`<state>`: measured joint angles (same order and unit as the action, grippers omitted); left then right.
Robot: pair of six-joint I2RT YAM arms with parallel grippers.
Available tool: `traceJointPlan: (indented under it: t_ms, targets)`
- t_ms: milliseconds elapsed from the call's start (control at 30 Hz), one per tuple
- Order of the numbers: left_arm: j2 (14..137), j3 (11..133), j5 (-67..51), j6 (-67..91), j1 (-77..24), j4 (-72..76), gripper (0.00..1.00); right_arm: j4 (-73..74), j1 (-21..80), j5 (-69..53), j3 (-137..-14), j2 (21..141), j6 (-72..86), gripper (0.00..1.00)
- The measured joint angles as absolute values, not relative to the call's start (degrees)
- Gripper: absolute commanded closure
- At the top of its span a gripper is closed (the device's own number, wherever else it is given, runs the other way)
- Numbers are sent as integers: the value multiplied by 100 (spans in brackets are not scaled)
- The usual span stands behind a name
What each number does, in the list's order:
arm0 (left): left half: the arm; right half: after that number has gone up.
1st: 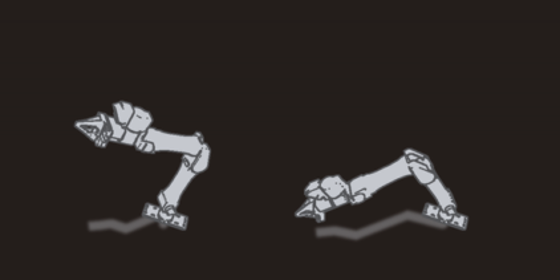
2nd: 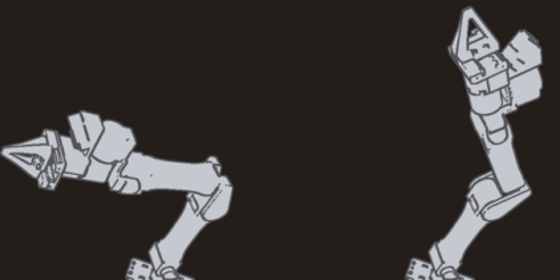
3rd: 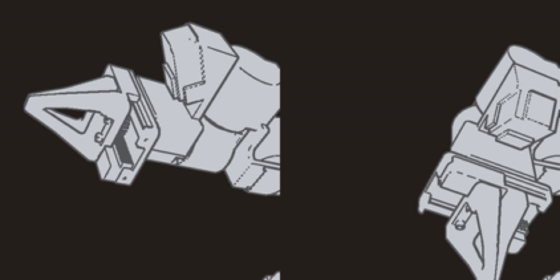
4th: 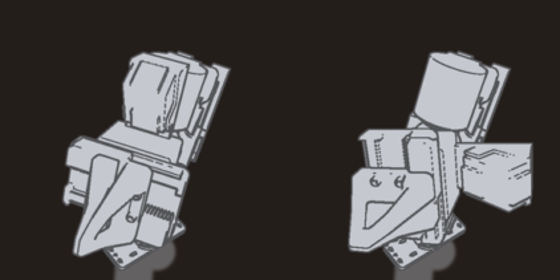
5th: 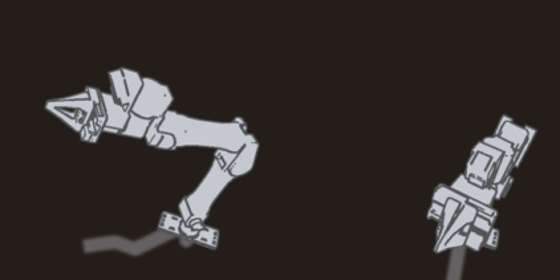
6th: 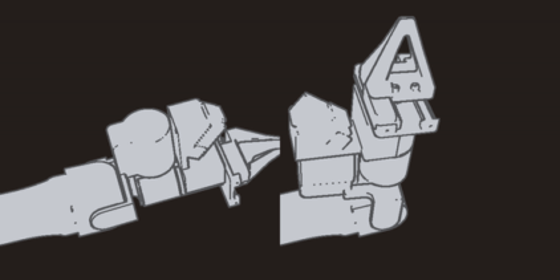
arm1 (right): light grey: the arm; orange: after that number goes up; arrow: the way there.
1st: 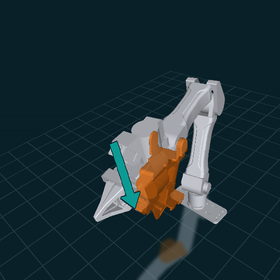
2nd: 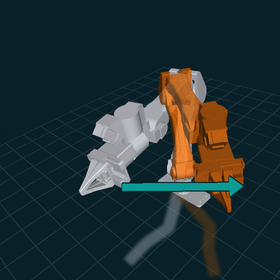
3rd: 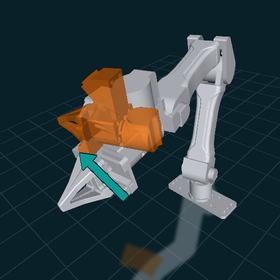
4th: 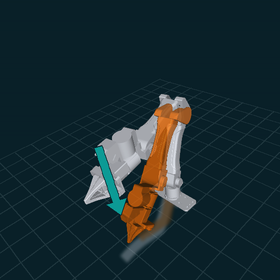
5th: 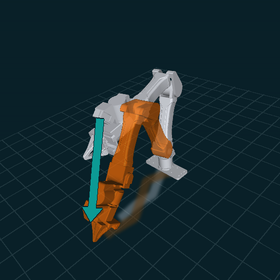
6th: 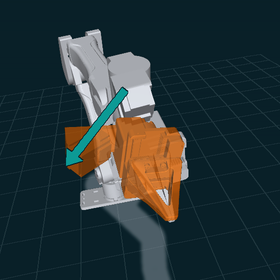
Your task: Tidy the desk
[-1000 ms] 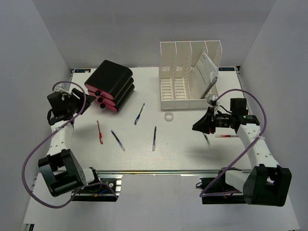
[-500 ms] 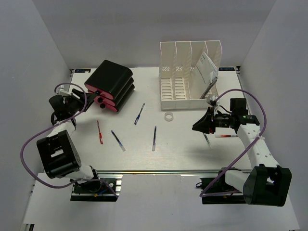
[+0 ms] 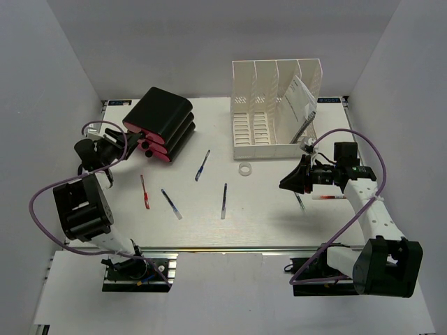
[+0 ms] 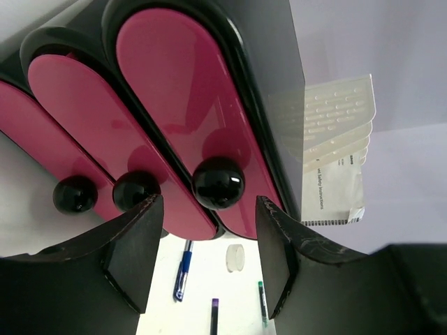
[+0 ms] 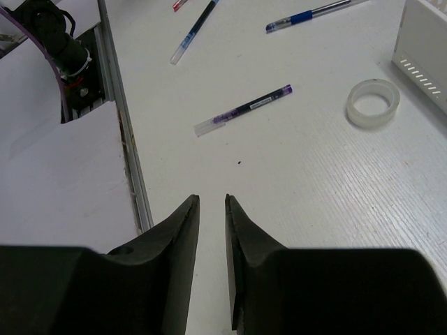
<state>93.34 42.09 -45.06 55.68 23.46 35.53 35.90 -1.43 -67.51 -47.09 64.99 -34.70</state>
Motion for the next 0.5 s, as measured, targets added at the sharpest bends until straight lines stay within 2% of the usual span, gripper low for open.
traceJointPlan:
  t_ms: [500]
  targets:
    - [9883,4213,-4595,6119,2344,4515,35,3562,-143,-6718,-4709,6539,-3463,73]
